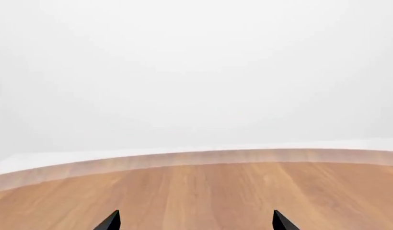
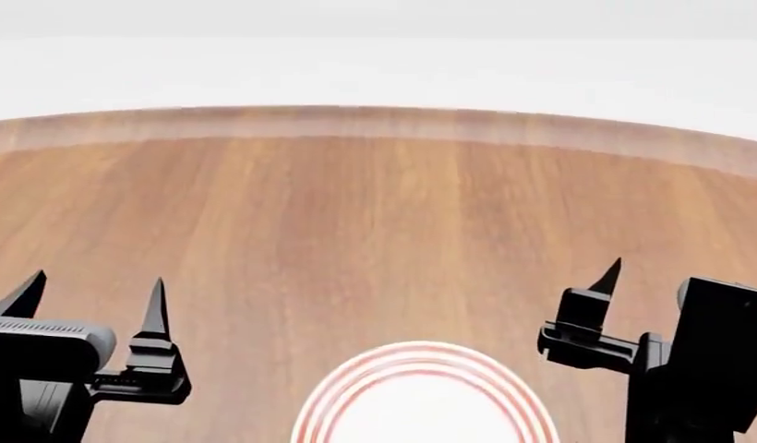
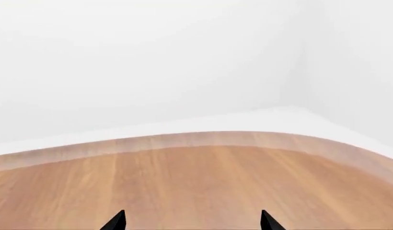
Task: Pick up the red mug and put it on the plate
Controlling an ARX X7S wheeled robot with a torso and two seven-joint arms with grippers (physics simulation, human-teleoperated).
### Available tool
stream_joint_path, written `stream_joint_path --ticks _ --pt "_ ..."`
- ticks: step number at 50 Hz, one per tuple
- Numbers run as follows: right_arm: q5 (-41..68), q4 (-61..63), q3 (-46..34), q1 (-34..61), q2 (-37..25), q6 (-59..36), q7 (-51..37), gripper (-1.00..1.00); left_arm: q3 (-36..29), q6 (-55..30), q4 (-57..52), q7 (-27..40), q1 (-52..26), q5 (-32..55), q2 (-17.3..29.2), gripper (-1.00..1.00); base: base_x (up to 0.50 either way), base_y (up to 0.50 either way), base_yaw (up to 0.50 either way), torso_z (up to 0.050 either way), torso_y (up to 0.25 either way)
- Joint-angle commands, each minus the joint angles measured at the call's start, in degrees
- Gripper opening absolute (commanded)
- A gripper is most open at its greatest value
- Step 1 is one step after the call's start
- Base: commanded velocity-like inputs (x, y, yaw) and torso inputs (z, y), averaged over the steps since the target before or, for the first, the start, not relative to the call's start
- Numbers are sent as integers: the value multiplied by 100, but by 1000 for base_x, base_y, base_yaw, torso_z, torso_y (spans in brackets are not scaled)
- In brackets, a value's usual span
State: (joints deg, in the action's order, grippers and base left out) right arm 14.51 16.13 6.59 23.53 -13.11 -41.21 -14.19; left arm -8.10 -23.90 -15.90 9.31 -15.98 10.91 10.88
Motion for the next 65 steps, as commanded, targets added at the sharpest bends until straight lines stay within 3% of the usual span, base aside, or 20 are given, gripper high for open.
stream_joint_path --ticks 1,17,33,47,65 --pt "103 -47 20 -23 -5 38 58 100 -34 27 36 34 7 24 24 100 0 0 0 0 0" --pt "93 -177 -79 -39 -13 84 33 100 125 215 515 227 -32 16 22 100 0 0 0 0 0" --pt "126 -303 -84 -80 -35 232 51 100 1141 561 1584 1352 -87 -126 -57 100 0 0 0 0 0" --pt "162 -314 -95 -94 -57 263 35 100 1619 627 2096 1970 -248 -31 -225 100 0 0 0 0 0" --pt "183 -401 -186 -45 -56 265 7 100 1788 471 2395 2050 -296 210 -201 100 0 0 0 0 0"
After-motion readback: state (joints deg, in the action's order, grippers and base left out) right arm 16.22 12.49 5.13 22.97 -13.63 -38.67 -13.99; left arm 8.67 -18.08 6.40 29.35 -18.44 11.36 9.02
